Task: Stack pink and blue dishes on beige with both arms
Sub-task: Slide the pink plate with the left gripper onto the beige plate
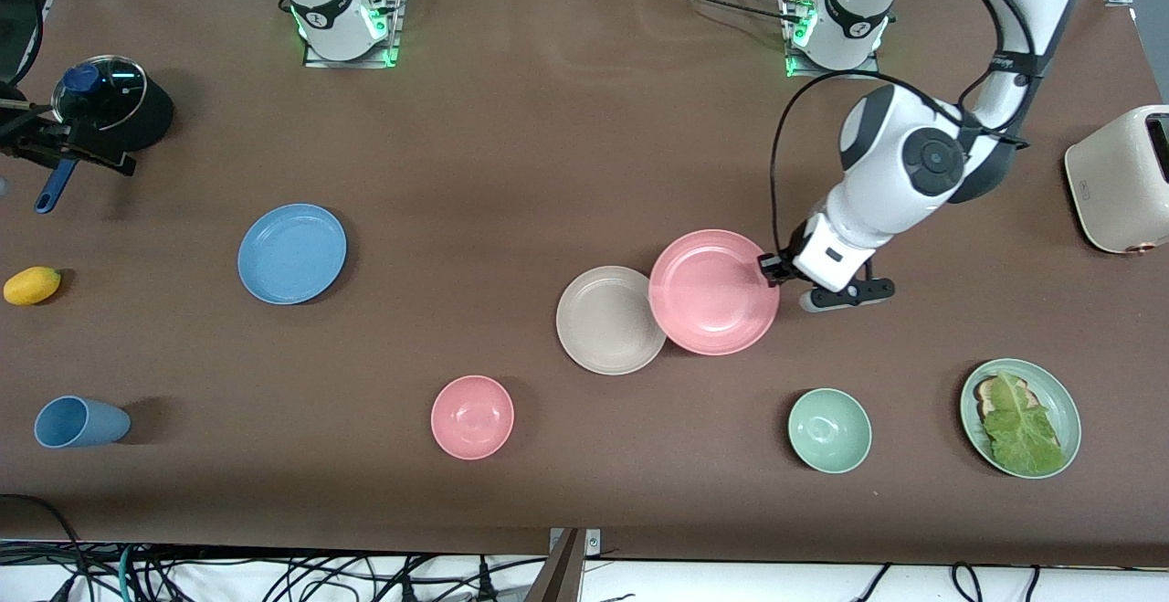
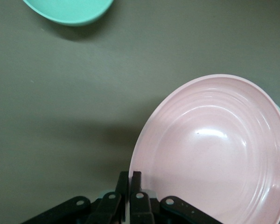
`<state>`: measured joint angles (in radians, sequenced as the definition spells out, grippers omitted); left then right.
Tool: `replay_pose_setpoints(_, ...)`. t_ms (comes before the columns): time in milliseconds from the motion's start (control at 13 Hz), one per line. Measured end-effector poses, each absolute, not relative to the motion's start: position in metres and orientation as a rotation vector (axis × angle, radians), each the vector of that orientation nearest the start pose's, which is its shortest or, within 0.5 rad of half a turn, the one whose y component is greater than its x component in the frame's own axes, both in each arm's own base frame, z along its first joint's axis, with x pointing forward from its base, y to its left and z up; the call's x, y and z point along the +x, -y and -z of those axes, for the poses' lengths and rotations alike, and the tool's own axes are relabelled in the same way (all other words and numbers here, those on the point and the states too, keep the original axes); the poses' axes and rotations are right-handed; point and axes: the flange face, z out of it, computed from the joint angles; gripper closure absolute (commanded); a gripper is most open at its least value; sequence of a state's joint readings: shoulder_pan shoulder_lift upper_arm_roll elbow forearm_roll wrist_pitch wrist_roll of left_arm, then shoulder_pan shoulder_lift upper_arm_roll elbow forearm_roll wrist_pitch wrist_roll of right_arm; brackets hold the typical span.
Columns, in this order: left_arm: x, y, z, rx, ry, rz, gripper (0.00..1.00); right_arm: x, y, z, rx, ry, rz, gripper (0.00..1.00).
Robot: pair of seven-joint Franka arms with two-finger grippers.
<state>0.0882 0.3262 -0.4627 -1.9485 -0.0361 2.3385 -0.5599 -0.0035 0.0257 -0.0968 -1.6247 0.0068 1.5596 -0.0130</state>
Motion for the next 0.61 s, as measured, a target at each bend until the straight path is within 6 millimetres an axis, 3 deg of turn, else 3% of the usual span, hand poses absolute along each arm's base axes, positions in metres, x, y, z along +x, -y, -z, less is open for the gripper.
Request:
replay_pose_setpoints(307,0.577,0.277,-0.326,-3.26,0.493,0.021,1.0,0.555,0.055,-0.584,-3.126,-0.137,-0.142,0.0)
replay_pose_setpoints(613,0.574,0.327,-0.287,-3.201,0.571,0.007,1.0,0.555,0.055,-0.584,-3.126,-0.137,-0.141,0.0)
